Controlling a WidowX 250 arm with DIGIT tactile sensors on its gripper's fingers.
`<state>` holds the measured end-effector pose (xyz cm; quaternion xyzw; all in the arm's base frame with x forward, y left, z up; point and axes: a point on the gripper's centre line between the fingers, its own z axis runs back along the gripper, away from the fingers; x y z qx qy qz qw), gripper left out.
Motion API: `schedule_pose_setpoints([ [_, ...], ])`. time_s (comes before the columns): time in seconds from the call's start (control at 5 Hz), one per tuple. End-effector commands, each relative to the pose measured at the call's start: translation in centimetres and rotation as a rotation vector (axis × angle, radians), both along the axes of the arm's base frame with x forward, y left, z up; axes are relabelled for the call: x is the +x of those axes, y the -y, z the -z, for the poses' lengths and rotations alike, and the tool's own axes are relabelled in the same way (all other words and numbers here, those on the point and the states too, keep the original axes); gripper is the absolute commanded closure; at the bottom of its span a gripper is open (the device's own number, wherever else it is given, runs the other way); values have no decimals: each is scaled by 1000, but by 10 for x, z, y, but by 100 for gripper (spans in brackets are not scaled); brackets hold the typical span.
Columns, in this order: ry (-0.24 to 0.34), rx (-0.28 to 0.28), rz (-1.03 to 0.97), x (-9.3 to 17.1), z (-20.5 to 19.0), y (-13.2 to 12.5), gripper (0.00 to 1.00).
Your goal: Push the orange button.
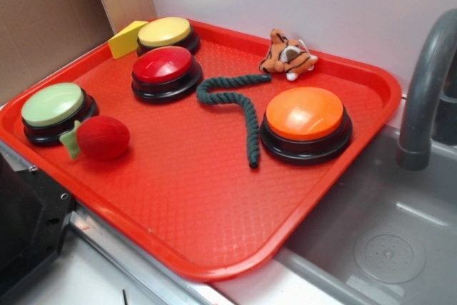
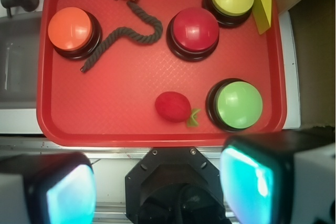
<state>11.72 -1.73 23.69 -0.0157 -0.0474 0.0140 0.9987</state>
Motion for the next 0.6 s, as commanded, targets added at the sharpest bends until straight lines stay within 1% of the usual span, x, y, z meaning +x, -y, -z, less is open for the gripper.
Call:
schedule_pose_setpoints([
  [0.0,0,0,0,0,0,0,0],
  [0.2,-42,84,252,50,23,50,0],
  [0.4,95,101,495,88,41,101,0],
])
